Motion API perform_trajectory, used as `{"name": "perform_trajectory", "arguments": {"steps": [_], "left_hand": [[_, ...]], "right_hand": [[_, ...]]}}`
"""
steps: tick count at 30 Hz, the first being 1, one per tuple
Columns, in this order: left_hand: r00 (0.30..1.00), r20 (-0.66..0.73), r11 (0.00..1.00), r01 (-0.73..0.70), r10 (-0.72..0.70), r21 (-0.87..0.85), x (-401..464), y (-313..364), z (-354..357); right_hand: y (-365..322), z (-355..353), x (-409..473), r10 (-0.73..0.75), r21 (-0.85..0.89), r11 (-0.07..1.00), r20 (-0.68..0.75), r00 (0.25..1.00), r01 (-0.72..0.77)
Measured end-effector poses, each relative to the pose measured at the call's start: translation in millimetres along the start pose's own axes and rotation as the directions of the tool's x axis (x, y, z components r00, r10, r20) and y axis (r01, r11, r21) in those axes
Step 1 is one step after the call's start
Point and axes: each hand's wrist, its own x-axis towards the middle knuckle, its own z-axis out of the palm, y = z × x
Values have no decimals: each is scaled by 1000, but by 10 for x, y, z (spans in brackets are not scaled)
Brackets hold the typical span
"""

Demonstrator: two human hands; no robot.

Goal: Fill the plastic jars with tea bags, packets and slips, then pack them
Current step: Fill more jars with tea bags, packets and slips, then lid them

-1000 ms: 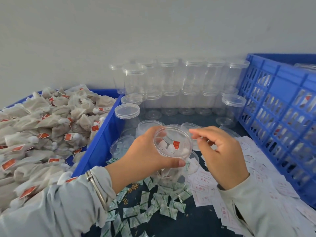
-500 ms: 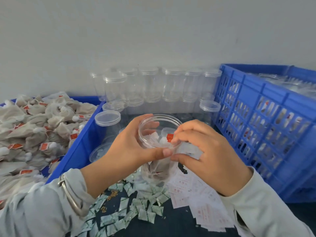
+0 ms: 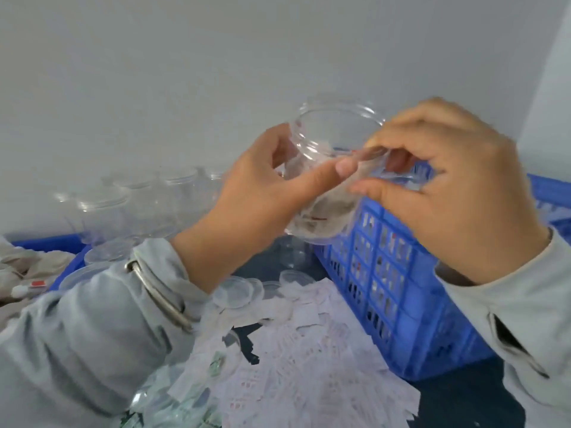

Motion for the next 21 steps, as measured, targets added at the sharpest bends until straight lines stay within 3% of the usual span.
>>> {"name": "perform_trajectory", "arguments": {"steps": [3, 6, 8, 11, 14, 18, 21], "left_hand": [[994, -82, 997, -62, 66, 48, 340, 78, 362], [993, -120, 999, 10, -7, 31, 611, 4, 708], [996, -54, 997, 74, -74, 10, 679, -95, 934], [981, 157, 993, 108, -113, 37, 610, -278, 1235], [935, 350, 994, 27, -62, 103, 448, -414, 1508], [962, 206, 954, -222, 180, 203, 346, -559, 1679], [951, 152, 935, -295, 269, 194, 338, -624, 1717]], "right_hand": [[325, -235, 222, 59, -86, 994, -60, 996, -64], [727, -419, 408, 150, -133, 977, -115, 982, -165], [1012, -540, 482, 182, -187, 961, -139, 973, -206], [1420, -709, 500, 235, -240, 933, -153, 960, -267], [1821, -853, 401, 303, -302, 893, -143, 942, -333], [2297, -968, 150, 409, -430, 808, -80, 909, -402], [2579, -953, -40, 538, -536, 718, 24, 842, -444]]}}
